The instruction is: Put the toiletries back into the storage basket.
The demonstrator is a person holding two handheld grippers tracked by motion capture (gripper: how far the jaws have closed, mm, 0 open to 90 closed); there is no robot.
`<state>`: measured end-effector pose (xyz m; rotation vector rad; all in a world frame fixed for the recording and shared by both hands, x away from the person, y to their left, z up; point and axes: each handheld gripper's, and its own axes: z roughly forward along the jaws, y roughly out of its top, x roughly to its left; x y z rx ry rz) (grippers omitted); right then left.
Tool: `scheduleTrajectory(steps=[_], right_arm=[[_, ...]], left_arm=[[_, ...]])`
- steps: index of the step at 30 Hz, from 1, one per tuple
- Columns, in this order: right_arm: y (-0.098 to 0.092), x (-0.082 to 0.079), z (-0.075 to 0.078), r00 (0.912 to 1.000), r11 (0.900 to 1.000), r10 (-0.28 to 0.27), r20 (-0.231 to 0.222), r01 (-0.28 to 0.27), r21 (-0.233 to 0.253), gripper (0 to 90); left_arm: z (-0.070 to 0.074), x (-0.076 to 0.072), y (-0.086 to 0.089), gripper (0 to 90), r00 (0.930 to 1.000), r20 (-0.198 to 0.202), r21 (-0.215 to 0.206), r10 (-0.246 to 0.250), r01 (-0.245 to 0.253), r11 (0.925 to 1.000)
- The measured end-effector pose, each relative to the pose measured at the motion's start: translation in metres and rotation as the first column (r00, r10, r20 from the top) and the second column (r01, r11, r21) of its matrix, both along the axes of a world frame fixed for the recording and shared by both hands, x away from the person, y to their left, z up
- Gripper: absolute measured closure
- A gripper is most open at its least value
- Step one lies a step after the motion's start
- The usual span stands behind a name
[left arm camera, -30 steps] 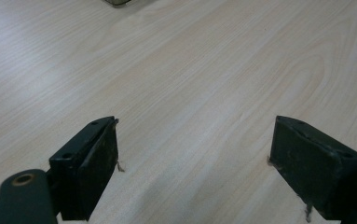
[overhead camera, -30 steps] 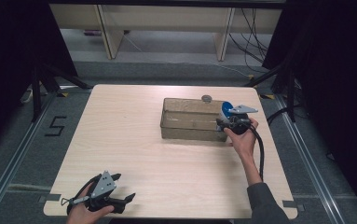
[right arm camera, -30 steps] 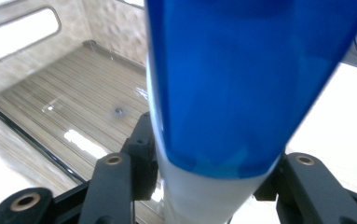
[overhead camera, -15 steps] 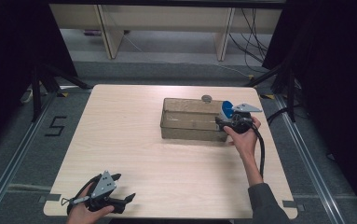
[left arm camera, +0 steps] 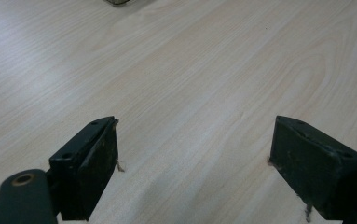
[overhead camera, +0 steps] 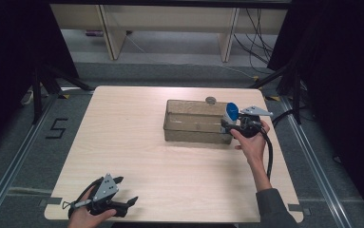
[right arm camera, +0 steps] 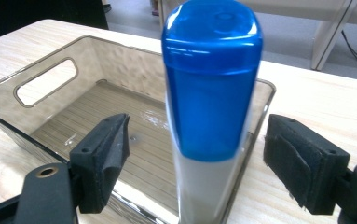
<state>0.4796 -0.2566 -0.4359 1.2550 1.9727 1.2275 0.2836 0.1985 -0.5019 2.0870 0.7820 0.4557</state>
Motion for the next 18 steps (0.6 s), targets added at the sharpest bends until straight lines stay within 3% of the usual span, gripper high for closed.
scheduleTrajectory(steps=[1, 5, 7, 8, 10, 12, 17, 18], right_arm=[[0.001, -0.002, 0.0, 0.9996, 1.0, -0.026, -0.007, 0.026, 0.011, 23.2], [-0.003, -0.003, 0.002, 0.9997, 1.0, -0.015, 0.017, 0.015, -0.013, 23.0], [-0.002, -0.004, 0.002, 0.9999, 1.0, -0.017, 0.004, 0.017, 0.004, 22.9], [-0.001, -0.005, 0.001, 0.9997, 1.0, -0.023, -0.005, 0.023, 0.009, 22.8], [-0.003, -0.005, 0.002, 0.9996, 1.0, -0.016, 0.023, 0.017, -0.021, 22.7], [-0.001, -0.007, 0.002, 0.9999, 1.0, -0.016, 0.004, 0.016, 0.009, 22.5], [-0.002, -0.011, 0.005, 0.9999, 1.0, -0.01, 0.002, 0.01, 0.006, 21.9], [-0.003, -0.014, 0.007, 0.9998, 1.0, -0.007, 0.016, 0.007, -0.016, 21.9]], left_arm=[[0.0, 0.0, 0.0, 14.9, 1.0, 0.001, -0.003, 0.002, -0.002, 1.0], [0.0, -0.001, -0.001, 14.9, 1.0, 0.001, -0.017, 0.008, -0.008, 0.9998], [0.0, 0.0, 0.0, 14.9, 1.0, 0.001, 0.003, 0.0, 0.0, 1.0], [0.0, -0.001, -0.001, 14.9, 1.0, -0.001, -0.009, 0.001, -0.001, 1.0], [0.0, -0.001, -0.001, 14.9, 1.0, 0.0, -0.016, 0.002, -0.002, 0.9999], [0.0, -0.001, 0.0, 14.9, 1.0, 0.003, -0.008, 0.007, -0.007, 0.9999], [0.001, 0.0, 0.001, 14.8, 1.0, 0.006, 0.016, 0.004, -0.004, 0.9999], [0.0, -0.001, -0.001, 14.8, 1.0, 0.002, -0.017, 0.006, -0.006, 0.9998]])
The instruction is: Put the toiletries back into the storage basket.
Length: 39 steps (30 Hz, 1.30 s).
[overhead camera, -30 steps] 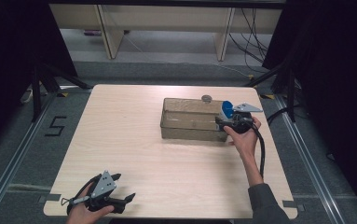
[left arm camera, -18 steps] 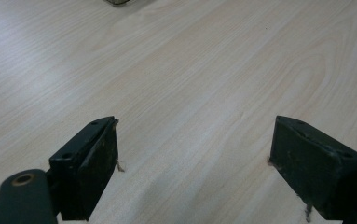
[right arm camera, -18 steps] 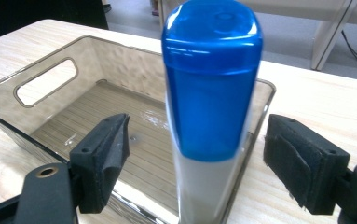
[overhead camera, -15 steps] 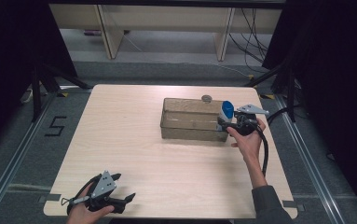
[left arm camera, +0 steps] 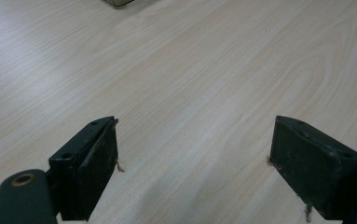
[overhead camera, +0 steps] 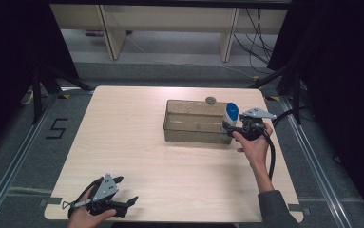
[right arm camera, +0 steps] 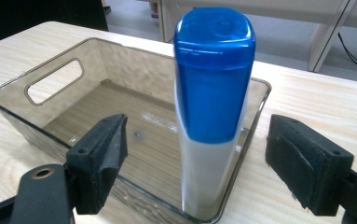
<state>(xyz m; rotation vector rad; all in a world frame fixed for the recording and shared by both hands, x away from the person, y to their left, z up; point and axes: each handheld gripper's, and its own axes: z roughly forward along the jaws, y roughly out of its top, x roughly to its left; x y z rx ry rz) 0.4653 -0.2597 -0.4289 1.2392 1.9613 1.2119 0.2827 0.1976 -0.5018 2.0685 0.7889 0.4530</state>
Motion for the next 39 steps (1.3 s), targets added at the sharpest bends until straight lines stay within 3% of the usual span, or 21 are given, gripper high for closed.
scheduleTrajectory(steps=[2, 3, 4, 6, 7, 8, 10, 12, 16, 17, 22, 23, 27, 28, 31, 32, 33, 34, 39], right_arm=[[0.003, -0.003, 0.0, 0.9998, 0.999, -0.018, -0.009, 0.018, 0.03, 22.2], [0.001, -0.002, -0.001, 0.9998, 1.0, -0.004, 0.021, 0.004, 0.002, 22.3], [0.001, -0.004, 0.001, 0.9999, 1.0, -0.011, 0.008, 0.011, -0.01, 22.2], [0.002, -0.005, 0.0, 1.0, 1.0, -0.005, 0.003, 0.005, 0.018, 22.3], [0.003, -0.006, 0.0, 0.9997, 1.0, -0.023, 0.004, 0.023, 0.014, 22.3], [0.001, -0.007, 0.001, 0.9999, 1.0, -0.013, 0.0, 0.013, 0.003, 22.3], [0.001, -0.008, 0.001, 0.9998, 1.0, -0.018, 0.001, 0.018, 0.005, 22.3], [-0.001, -0.011, 0.002, 0.9996, 1.0, -0.028, 0.001, 0.028, 0.0, 22.3], [-0.002, -0.017, 0.001, 0.9989, 0.999, -0.041, -0.022, 0.042, 0.025, 22.6], [-0.004, -0.017, 0.0, 0.9994, 0.999, -0.035, 0.0, 0.035, 0.005, 22.7], [-0.007, -0.02, -0.001, 0.9996, 1.0, -0.028, 0.008, 0.028, 0.003, 22.9], [-0.005, -0.022, -0.001, 0.999, 0.999, -0.042, -0.012, 0.043, 0.02, 23.0], [-0.006, -0.024, 0.001, 0.9997, 1.0, -0.025, 0.004, 0.025, 0.003, 23.4], [-0.005, -0.025, 0.0, 0.9997, 1.0, -0.023, 0.0, 0.023, 0.021, 23.4], [-0.005, -0.027, 0.001, 0.9996, 1.0, -0.026, 0.013, 0.026, -0.005, 23.4], [-0.003, -0.029, 0.001, 0.9995, 0.999, -0.031, -0.002, 0.031, 0.016, 23.4], [-0.003, -0.029, 0.002, 0.9997, 1.0, -0.023, 0.003, 0.023, 0.013, 23.3], [-0.003, -0.029, 0.002, 0.9999, 1.0, -0.013, 0.004, 0.013, 0.016, 23.3], [0.001, -0.033, 0.004, 0.9999, 1.0, -0.013, 0.011, 0.013, 0.013, 22.9]], left_arm=[[0.0, 0.0, 0.0, 14.8, 1.0, -0.003, 0.004, -0.005, 0.005, 1.0], [0.0, 0.0, 0.0, 14.8, 1.0, 0.002, -0.003, 0.006, -0.006, 1.0], [0.001, 0.0, 0.0, 14.8, 1.0, 0.004, -0.003, 0.007, -0.007, 1.0], [0.001, 0.001, 0.002, 14.8, 1.0, 0.007, 0.015, 0.0, 0.0, 0.9999], [0.001, 0.0, 0.0, 14.8, 1.0, 0.005, -0.01, 0.007, -0.007, 0.9999], [0.002, 0.002, 0.004, 14.8, 0.9999, 0.009, 0.039, -0.008, 0.008, 0.9992], [0.002, 0.001, 0.003, 14.8, 0.9999, 0.008, 0.035, -0.006, 0.006, 0.9994], [0.0, 0.001, 0.0, 14.8, 1.0, 0.006, -0.011, 0.003, -0.003, 0.9999], [0.0, 0.001, 0.001, 14.8, 1.0, 0.006, 0.005, -0.003, 0.003, 1.0], [0.001, 0.001, 0.002, 14.8, 1.0, 0.003, 0.012, -0.004, 0.004, 0.9999], [0.001, 0.001, 0.002, 14.8, 1.0, 0.001, 0.009, -0.005, 0.005, 1.0], [0.001, 0.001, 0.002, 14.8, 1.0, 0.001, 0.009, -0.005, 0.005, 0.9999], [0.002, 0.001, 0.003, 14.8, 0.9999, -0.002, 0.016, -0.01, 0.01, 0.9998], [0.001, 0.001, 0.002, 14.8, 1.0, 0.003, 0.01, -0.007, 0.007, 0.9999], [0.001, 0.001, 0.0, 14.8, 1.0, 0.003, -0.01, 0.002, -0.002, 1.0], [0.001, 0.001, 0.001, 14.8, 1.0, 0.003, -0.011, 0.002, -0.002, 0.9999], [0.002, 0.002, 0.004, 14.8, 0.9999, 0.004, 0.038, -0.014, 0.014, 0.9992], [0.002, 0.002, 0.004, 14.8, 0.9999, 0.004, 0.038, -0.014, 0.014, 0.9992], [0.001, 0.001, 0.001, 14.8, 1.0, 0.005, -0.002, 0.0, 0.0, 1.0]])
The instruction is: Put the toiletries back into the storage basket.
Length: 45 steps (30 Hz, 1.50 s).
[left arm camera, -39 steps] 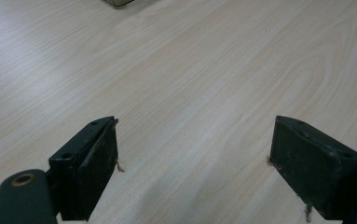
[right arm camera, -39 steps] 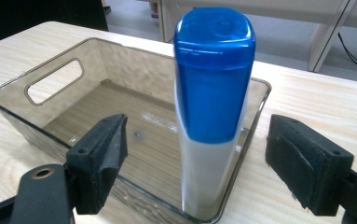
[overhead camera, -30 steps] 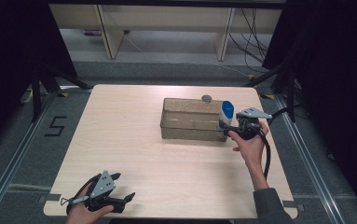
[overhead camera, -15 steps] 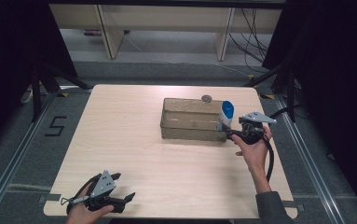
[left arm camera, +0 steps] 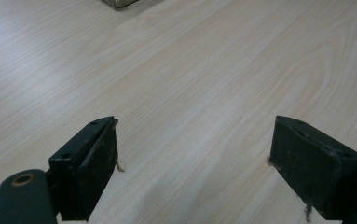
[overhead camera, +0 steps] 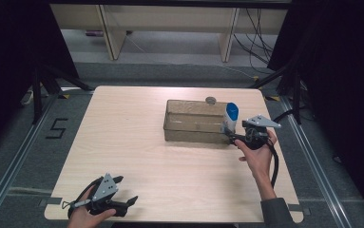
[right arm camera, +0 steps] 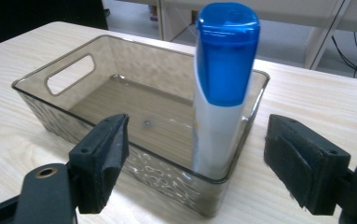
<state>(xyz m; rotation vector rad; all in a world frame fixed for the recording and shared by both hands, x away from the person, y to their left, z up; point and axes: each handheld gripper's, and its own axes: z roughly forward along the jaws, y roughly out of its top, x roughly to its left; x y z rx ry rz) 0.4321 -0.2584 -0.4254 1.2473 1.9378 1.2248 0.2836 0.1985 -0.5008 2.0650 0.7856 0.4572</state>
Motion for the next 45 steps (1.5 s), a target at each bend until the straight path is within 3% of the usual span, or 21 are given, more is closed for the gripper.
scheduleTrajectory(steps=[3, 9, 11, 12, 16, 19, 20, 22, 24, 25, 26, 27, 30, 31, 35, 36, 38, 41, 43, 45], right_arm=[[0.002, -0.002, 0.001, 0.9999, 1.0, 0.01, -0.002, -0.01, -0.011, 22.2], [0.009, -0.006, 0.001, 0.9998, 1.0, 0.019, -0.008, -0.019, -0.001, 22.0], [0.01, -0.008, 0.001, 0.9993, 1.0, 0.026, -0.027, -0.025, 0.003, 21.9], [0.011, -0.007, 0.0, 0.9997, 1.0, 0.024, 0.001, -0.024, -0.009, 21.9], [0.014, -0.01, 0.002, 0.9993, 0.999, 0.037, -0.012, -0.037, -0.008, 21.9], [0.016, -0.011, 0.002, 0.9984, 0.998, 0.053, 0.017, -0.053, -0.03, 21.9], [0.019, -0.013, 0.002, 0.9984, 0.998, 0.056, -0.009, -0.056, -0.012, 21.8], [0.021, -0.014, 0.001, 0.9981, 0.998, 0.061, 0.01, -0.061, -0.016, 21.8], [0.023, -0.016, 0.001, 0.9974, 0.997, 0.072, 0.004, -0.072, -0.024, 21.8], [0.025, -0.017, 0.001, 0.997, 0.997, 0.074, -0.021, -0.075, -0.023, 21.8], [0.025, -0.016, 0.0, 0.9963, 0.996, 0.086, 0.01, -0.086, -0.028, 21.8], [0.026, -0.018, 0.0, 0.9964, 0.996, 0.084, -0.008, -0.084, -0.023, 21.8], [0.027, -0.019, 0.0, 0.9952, 0.995, 0.098, -0.006, -0.098, -0.02, 21.7], [0.029, -0.02, -0.001, 0.9961, 0.996, 0.088, -0.008, -0.088, 0.002, 21.7], [0.029, -0.021, 0.0, 0.994, 0.994, 0.106, -0.026, -0.106, -0.006, 21.7], [0.029, -0.022, -0.001, 0.9944, 0.994, 0.105, -0.008, -0.105, -0.016, 21.7], [0.031, -0.024, -0.003, 0.9943, 0.995, 0.101, -0.033, -0.1, 0.013, 21.7], [0.029, -0.024, -0.003, 0.9935, 0.993, 0.114, -0.01, -0.114, -0.022, 21.6], [0.03, -0.025, -0.004, 0.992, 0.992, 0.123, -0.028, -0.123, -0.021, 21.1], [0.031, -0.026, -0.005, 0.993, 0.993, 0.118, -0.013, -0.118, -0.023, 20.7]], left_arm=[[0.002, 0.001, 0.002, 14.8, 1.0, -0.001, 0.035, -0.01, 0.01, 0.9993], [0.0, -0.001, -0.001, 14.8, 1.0, -0.002, -0.005, 0.0, 0.0, 1.0], [0.001, -0.001, 0.0, 14.8, 1.0, 0.001, 0.005, 0.002, -0.002, 1.0], [0.001, -0.001, 0.0, 14.8, 1.0, 0.001, 0.007, 0.004, -0.004, 1.0], [0.0, 0.0, 0.0, 14.8, 1.0, 0.0, 0.003, -0.001, 0.001, 1.0], [0.0, 0.0, 0.0, 14.8, 1.0, 0.002, 0.002, -0.002, 0.002, 1.0], [0.001, -0.001, 0.0, 14.8, 1.0, 0.0, -0.001, 0.005, -0.005, 1.0], [0.001, -0.001, 0.0, 14.8, 1.0, 0.001, -0.001, 0.004, -0.004, 1.0], [0.0, -0.001, 0.0, 14.8, 1.0, 0.004, 0.002, 0.002, -0.002, 1.0], [0.001, -0.001, 0.0, 14.8, 1.0, 0.003, 0.005, 0.003, -0.003, 1.0], [0.0, -0.001, 0.0, 14.8, 1.0, 0.002, -0.005, 0.004, -0.004, 1.0], [0.0, -0.001, 0.0, 14.8, 1.0, 0.001, -0.006, 0.001, -0.001, 1.0], [0.0, 0.0, 0.0, 14.8, 1.0, 0.004, -0.01, -0.001, 0.001, 0.9999], [0.0, 0.0, 0.0, 14.8, 1.0, 0.005, -0.005, -0.002, 0.002, 1.0], [0.0, 0.0, 0.0, 14.8, 1.0, 0.006, -0.002, -0.002, 0.002, 1.0], [0.001, 0.0, 0.0, 14.8, 1.0, 0.004, -0.001, -0.004, 0.004, 1.0], [0.001, 0.0, 0.0, 14.8, 1.0, 0.003, -0.008, -0.003, 0.003, 1.0], [0.0, 0.0, 0.0, 14.8, 1.0, 0.007, -0.002, -0.002, 0.002, 1.0], [0.001, 0.0, 0.0, 14.8, 1.0, 0.002, 0.001, -0.004, 0.004, 1.0], [0.001, 0.0, 0.0, 14.8, 1.0, 0.004, -0.001, -0.003, 0.003, 1.0]])
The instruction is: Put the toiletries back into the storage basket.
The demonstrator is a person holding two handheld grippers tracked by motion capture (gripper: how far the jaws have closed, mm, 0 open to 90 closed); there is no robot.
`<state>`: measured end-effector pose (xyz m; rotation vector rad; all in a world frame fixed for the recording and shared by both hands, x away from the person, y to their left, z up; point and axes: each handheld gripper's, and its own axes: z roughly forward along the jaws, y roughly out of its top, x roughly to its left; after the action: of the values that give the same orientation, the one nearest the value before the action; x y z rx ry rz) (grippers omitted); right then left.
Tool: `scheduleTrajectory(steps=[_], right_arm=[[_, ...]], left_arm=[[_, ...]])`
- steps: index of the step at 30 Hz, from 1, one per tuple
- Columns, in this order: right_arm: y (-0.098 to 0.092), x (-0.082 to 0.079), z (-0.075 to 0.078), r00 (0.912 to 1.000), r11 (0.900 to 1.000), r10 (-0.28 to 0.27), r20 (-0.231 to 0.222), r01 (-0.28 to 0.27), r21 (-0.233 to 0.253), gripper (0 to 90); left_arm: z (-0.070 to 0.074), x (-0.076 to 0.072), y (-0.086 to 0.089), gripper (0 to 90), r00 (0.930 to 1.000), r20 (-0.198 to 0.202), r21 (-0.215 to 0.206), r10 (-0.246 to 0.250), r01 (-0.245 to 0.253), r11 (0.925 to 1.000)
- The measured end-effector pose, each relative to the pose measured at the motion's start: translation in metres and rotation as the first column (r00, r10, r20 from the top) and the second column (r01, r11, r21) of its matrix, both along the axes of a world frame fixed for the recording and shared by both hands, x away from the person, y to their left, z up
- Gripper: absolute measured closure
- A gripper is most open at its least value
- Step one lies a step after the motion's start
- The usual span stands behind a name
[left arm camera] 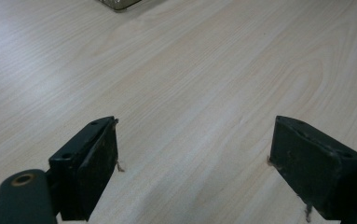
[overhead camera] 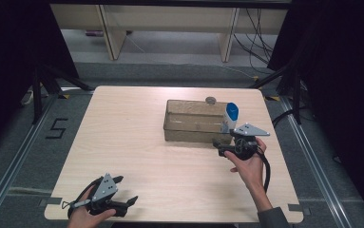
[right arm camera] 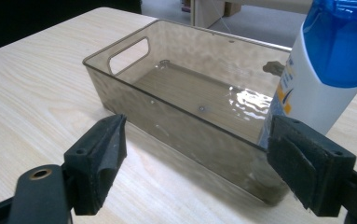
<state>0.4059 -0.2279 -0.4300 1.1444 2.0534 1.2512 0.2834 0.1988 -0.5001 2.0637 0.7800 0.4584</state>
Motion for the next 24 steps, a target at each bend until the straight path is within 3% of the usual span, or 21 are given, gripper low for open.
scheduleTrajectory(steps=[7, 8, 9, 10, 11, 13, 14, 15, 18, 20, 22, 24], right_arm=[[0.001, -0.004, -0.003, 0.9998, 1.0, 0.02, -0.005, -0.02, -0.006, 17.7], [0.003, -0.006, -0.003, 0.9992, 1.0, 0.016, -0.037, -0.016, 0.014, 17.7], [0.004, -0.007, -0.005, 0.9996, 1.0, 0.016, -0.023, -0.016, 0.019, 17.7], [0.004, -0.008, -0.005, 0.9989, 1.0, 0.02, -0.043, -0.02, 0.018, 17.5], [0.003, -0.008, -0.006, 0.9992, 1.0, 0.03, -0.026, -0.03, 0.008, 17.4], [0.005, -0.01, -0.008, 0.9988, 1.0, 0.026, -0.042, -0.026, 0.017, 17.1], [0.004, -0.009, -0.009, 0.9986, 0.999, 0.042, -0.034, -0.042, -0.002, 17.0], [0.005, -0.011, -0.01, 0.9977, 0.999, 0.042, -0.053, -0.041, 0.026, 17.0], [0.004, -0.012, -0.011, 0.9981, 0.999, 0.054, -0.028, -0.054, -0.005, 16.9], [0.004, -0.013, -0.011, 0.9979, 0.998, 0.056, -0.033, -0.056, -0.006, 16.9], [0.006, -0.016, -0.014, 0.9965, 0.998, 0.062, -0.057, -0.06, 0.024, 16.9], [0.005, -0.017, -0.014, 0.9968, 0.998, 0.066, -0.045, -0.066, 0.002, 16.9]], left_arm=[[0.0, 0.0, 0.0, 14.8, 1.0, -0.001, -0.008, 0.001, -0.001, 1.0], [0.0, 0.0, 0.0, 14.8, 1.0, -0.001, -0.008, 0.001, -0.001, 1.0], [0.0, 0.0, 0.0, 14.8, 1.0, 0.002, -0.004, 0.002, -0.002, 1.0], [0.0, 0.0, 0.0, 14.8, 1.0, 0.003, -0.001, 0.001, -0.001, 1.0], [0.0, 0.0, 0.0, 14.8, 1.0, 0.003, -0.001, 0.001, -0.001, 1.0], [0.0, 0.0, 0.0, 14.8, 1.0, 0.003, -0.001, 0.002, -0.002, 1.0], [0.0, 0.0, 0.0, 14.8, 1.0, 0.003, -0.001, 0.002, -0.002, 1.0], [0.0, 0.0, 0.0, 14.8, 1.0, 0.003, -0.001, 0.002, -0.002, 1.0], [0.0, 0.0, 0.0, 14.8, 1.0, 0.003, -0.001, 0.002, -0.002, 1.0], [0.0, 0.0, 0.0, 14.8, 1.0, 0.003, -0.001, 0.002, -0.002, 1.0], [0.0, 0.0, 0.0, 14.8, 1.0, 0.003, -0.001, 0.002, -0.002, 1.0], [0.0, 0.0, 0.0, 14.8, 1.0, 0.003, -0.001, 0.001, -0.001, 1.0]])
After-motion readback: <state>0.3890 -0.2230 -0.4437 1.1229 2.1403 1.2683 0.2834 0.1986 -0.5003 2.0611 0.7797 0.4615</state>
